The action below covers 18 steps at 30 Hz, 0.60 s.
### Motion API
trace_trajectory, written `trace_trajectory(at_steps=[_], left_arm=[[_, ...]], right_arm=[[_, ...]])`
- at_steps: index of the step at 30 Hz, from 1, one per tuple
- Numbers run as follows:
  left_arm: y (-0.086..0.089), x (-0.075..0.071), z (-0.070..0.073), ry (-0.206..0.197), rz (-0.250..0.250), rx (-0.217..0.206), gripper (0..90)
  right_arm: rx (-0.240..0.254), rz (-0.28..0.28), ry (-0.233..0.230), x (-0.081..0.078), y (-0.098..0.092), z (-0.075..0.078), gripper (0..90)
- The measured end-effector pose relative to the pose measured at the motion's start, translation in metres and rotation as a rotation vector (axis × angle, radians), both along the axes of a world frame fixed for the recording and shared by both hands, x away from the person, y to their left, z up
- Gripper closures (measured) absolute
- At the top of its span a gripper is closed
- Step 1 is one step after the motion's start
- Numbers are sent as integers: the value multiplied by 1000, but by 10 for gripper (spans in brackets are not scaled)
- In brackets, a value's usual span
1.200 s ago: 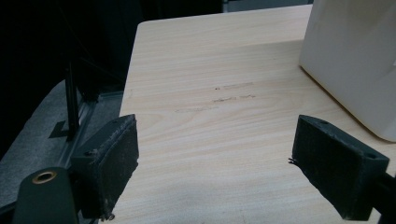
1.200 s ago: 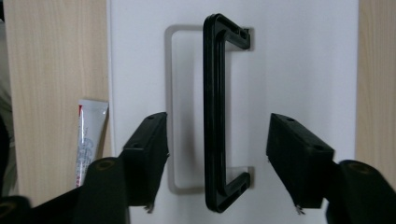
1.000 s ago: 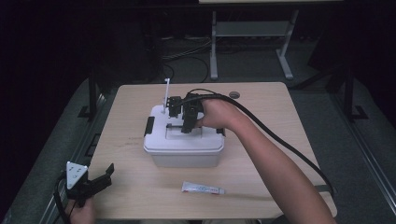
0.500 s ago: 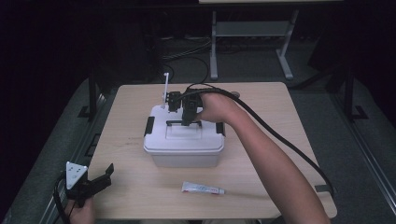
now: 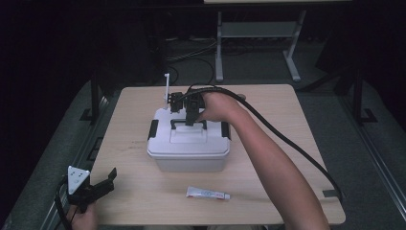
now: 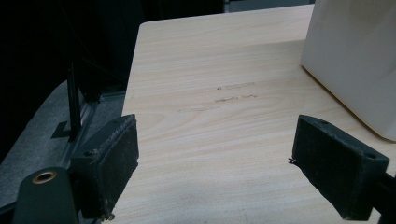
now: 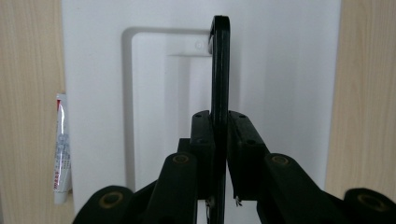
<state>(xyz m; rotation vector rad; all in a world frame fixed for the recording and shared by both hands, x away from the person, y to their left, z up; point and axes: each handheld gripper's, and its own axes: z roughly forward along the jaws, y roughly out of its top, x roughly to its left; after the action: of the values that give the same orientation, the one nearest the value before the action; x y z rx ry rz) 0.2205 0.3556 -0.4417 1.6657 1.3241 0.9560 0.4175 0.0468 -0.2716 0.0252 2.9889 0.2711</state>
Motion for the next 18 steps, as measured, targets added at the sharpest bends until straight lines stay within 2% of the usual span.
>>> trace_trajectory(at_steps=[7, 18], left_arm=[[-1, 0, 0, 0, -3, 4, 141], [-1, 0, 0, -1, -2, 8, 141]], right_arm=[[-9, 1, 16, 3, 1, 1, 831], [5, 14, 34, 6, 0, 1, 837]])
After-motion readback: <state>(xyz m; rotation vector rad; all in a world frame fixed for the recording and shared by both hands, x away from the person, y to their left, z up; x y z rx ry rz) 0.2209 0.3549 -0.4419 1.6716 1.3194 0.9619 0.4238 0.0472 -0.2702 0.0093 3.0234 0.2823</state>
